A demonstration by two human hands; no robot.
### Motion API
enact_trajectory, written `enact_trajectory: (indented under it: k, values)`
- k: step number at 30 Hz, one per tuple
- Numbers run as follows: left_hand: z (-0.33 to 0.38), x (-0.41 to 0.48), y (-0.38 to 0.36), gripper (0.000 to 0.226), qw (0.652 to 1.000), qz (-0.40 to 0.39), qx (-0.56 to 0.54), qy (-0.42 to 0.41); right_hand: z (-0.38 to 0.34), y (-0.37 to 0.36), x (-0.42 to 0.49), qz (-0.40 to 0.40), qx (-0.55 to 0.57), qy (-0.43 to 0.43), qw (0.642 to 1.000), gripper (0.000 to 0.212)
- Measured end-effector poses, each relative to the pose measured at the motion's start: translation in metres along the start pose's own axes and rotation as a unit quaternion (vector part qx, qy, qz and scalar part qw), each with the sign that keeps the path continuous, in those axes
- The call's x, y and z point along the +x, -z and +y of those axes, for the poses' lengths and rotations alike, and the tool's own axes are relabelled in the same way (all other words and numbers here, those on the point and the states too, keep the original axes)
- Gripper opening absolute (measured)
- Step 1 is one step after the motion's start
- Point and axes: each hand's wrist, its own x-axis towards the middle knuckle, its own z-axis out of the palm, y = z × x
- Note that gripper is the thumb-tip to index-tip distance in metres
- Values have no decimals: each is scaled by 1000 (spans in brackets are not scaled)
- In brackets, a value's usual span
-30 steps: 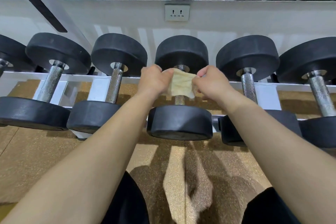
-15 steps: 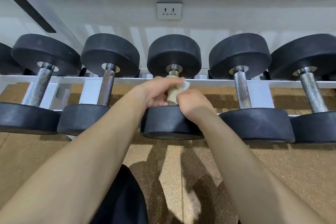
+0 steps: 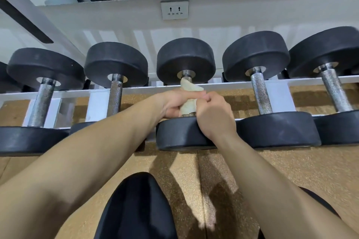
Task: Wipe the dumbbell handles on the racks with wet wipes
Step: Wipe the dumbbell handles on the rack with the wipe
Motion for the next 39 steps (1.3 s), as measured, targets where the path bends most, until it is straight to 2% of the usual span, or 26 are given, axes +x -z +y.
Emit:
enact_trajectory:
  k: [4,7,9,11,14,15,17,19,20,23,24,26,29,33,39]
  values:
    - [-9,-16,5,6,996,-42,64,40,-1,0,-2,4,22,-14,1000,18]
    - [-2,-11,-1,7,993,11,97,67,0,1,-2,11,25,-14,1000,18]
    - [8,-3,-8,13,994,58,67,65,0,0,-2,18,26,-11,999,21]
    - [21,6,-15,16,995,93,-19,42,0,0,0,23,25,-13,999,23]
    - [29,14,-13,39,988,141,-58,-11,1,-1,1,28,27,-13,999,22]
    - [26,14,-10,41,989,137,-54,-17,1,-1,1,28,24,-11,999,22]
    - [16,8,-6,27,996,82,-27,9,2,0,0,26,21,-6,999,22]
    - [3,-2,-4,13,998,14,41,47,1,1,0,20,24,-1,1000,21]
    - [-1,-8,-3,13,995,-2,82,54,1,2,-1,15,27,-2,1000,20]
    - [-4,-23,-3,51,983,8,173,58,-3,2,-3,6,21,-16,1000,19]
    - [-3,-29,-5,56,978,7,205,45,-5,2,-3,6,13,-24,1000,19]
    - [2,-41,-10,43,954,8,301,5,-8,2,-3,10,1,-34,999,21]
    - [7,-52,-15,35,879,88,468,-20,-9,2,-3,16,0,-18,1000,26]
    - [8,-66,-13,12,838,171,519,-11,-6,4,-4,8,2,6,1000,28]
    - [-4,-85,-21,25,797,235,551,-78,-3,1,0,7,14,-1,1000,30]
